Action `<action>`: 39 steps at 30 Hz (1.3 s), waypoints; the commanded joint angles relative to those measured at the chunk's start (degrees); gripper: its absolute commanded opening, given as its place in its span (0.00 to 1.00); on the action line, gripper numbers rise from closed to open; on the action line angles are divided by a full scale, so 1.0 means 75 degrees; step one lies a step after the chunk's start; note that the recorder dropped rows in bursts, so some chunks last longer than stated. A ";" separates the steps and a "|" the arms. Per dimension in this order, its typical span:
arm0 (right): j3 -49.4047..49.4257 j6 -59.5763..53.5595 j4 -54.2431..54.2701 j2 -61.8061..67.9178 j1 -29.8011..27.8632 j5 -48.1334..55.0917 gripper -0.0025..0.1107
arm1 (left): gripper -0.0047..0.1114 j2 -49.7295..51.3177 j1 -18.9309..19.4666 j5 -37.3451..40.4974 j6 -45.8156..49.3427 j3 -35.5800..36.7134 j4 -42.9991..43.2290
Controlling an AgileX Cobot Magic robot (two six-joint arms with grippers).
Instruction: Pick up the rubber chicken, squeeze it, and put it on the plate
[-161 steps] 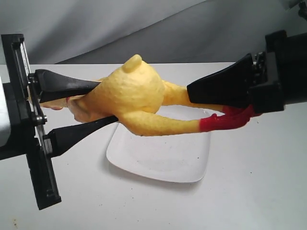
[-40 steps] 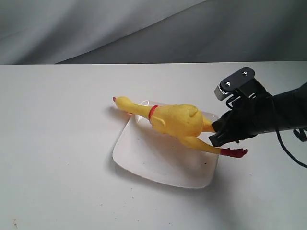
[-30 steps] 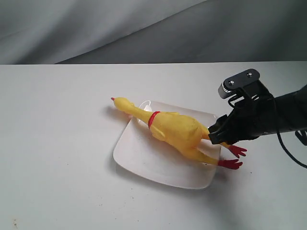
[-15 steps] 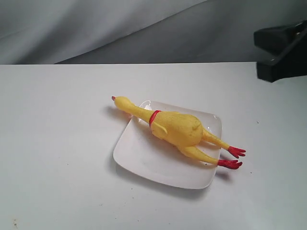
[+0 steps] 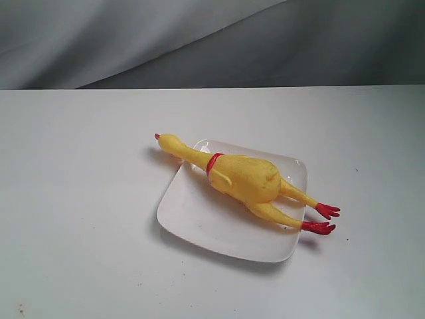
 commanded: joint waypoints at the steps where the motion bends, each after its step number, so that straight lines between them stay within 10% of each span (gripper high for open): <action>1: 0.0045 0.0244 0.0059 -0.0549 0.0006 0.0847 0.02 | 0.04 -0.0035 -0.0010 0.0094 -0.0083 0.0005 -0.0070; 16: 0.0045 0.0280 0.0199 -0.0836 0.0006 0.0978 0.02 | 0.04 -0.0035 -0.0010 0.0094 -0.0067 0.0005 -0.0068; 27: 0.0045 0.6285 -0.3834 -0.1966 -0.1363 0.0954 0.02 | 0.04 -0.0035 -0.0010 0.0094 -0.0067 0.0005 -0.0068; 39: 0.0467 0.7354 -0.4833 -0.3490 -0.3062 0.1612 0.02 | 0.04 -0.0035 -0.0010 0.0094 -0.0053 0.0005 -0.0068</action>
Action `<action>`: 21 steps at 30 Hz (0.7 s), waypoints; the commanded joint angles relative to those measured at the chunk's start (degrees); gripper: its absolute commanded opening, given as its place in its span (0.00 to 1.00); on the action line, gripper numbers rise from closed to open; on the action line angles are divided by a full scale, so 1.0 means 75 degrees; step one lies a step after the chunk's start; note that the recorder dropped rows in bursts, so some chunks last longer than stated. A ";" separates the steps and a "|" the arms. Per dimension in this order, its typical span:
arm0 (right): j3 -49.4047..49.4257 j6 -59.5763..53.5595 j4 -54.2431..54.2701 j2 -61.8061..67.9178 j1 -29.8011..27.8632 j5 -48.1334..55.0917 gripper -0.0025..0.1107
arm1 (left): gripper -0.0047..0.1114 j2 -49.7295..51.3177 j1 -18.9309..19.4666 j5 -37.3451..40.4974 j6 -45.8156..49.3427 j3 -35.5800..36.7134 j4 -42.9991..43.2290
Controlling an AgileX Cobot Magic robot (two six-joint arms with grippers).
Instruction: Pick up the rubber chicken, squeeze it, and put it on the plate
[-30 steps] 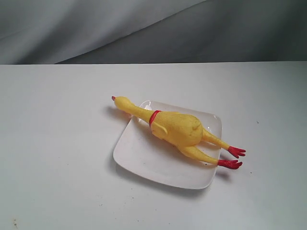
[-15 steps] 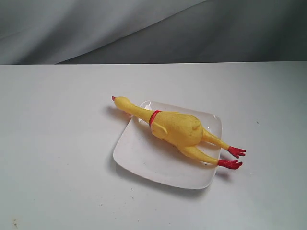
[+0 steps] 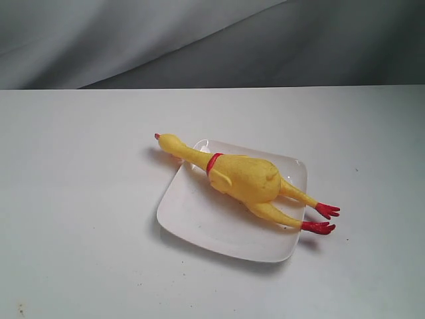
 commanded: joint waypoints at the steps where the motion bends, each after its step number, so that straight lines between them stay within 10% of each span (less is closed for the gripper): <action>1: 0.0556 0.0598 -0.0167 -0.0515 -0.0436 -0.0525 0.02 | 0.04 -0.0035 -0.0010 0.0065 -0.0053 0.0005 -0.0068; 21: 0.4048 0.1584 -0.0125 -0.0708 -0.0454 -0.2887 0.02 | 0.04 -0.0035 -0.0010 0.0065 -0.0039 0.0005 -0.0068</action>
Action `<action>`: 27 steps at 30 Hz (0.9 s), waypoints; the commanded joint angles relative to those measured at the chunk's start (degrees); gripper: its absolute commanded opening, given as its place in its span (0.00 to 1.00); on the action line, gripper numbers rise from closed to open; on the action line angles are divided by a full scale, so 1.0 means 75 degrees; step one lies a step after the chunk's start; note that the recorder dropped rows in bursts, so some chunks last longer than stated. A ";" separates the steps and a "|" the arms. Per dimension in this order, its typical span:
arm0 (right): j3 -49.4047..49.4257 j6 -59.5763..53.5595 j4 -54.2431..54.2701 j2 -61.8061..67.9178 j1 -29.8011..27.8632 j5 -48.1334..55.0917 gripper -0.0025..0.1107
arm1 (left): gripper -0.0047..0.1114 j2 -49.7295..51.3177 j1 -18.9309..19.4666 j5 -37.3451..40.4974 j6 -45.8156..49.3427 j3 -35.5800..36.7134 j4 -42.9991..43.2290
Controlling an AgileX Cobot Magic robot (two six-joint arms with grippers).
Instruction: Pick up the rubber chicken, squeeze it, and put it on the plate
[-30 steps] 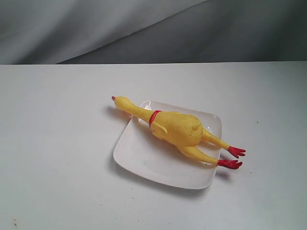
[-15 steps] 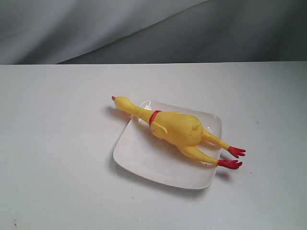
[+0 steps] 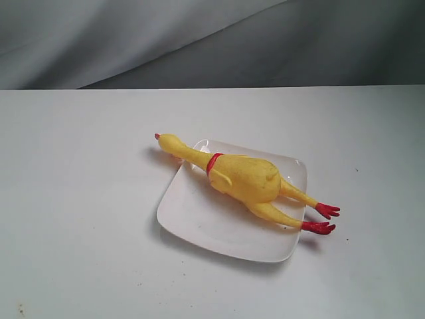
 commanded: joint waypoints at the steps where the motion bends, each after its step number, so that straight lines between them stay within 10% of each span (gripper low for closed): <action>1: 0.0435 0.0927 0.0112 -0.0018 -0.0068 -0.0845 0.02 | 0.04 -0.0035 -0.0010 0.0065 -0.0039 0.0005 -0.0068; 27: 0.2111 0.1744 -0.3534 -0.0018 -0.0068 -0.0947 0.02 | 0.04 -0.0035 -0.0010 0.0065 -0.0040 0.0005 -0.0068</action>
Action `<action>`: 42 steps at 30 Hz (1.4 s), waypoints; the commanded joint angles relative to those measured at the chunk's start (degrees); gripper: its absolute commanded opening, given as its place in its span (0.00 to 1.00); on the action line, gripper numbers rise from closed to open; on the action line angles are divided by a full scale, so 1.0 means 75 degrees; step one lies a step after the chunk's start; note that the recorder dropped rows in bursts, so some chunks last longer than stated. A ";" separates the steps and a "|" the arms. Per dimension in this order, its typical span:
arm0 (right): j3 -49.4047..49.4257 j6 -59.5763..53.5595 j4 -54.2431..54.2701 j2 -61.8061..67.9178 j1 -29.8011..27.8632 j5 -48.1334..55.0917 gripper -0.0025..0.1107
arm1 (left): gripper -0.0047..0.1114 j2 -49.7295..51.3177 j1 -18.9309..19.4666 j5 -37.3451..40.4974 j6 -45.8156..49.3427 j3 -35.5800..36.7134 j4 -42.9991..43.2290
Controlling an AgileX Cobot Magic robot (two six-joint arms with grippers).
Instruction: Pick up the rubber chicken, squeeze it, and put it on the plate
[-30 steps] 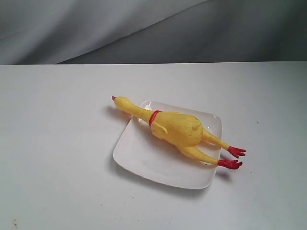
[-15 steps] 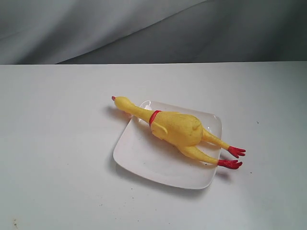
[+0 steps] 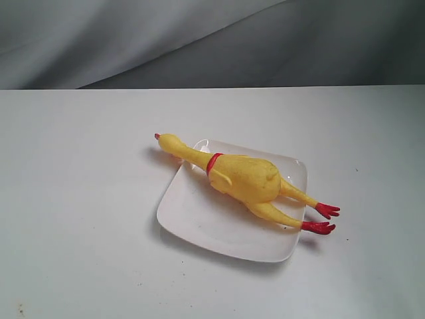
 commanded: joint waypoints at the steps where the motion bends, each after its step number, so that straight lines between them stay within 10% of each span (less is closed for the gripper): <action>1: 0.0068 -0.0025 -0.0485 -0.0018 -0.0068 0.0353 0.02 | 0.04 -0.0035 -0.0010 0.0065 -0.0040 0.0005 -0.0068; 42: 0.0068 -0.0025 -0.0513 -0.0018 -0.0053 0.1335 0.02 | 0.04 -0.0362 0.0427 0.0065 -0.0022 0.0005 -0.0068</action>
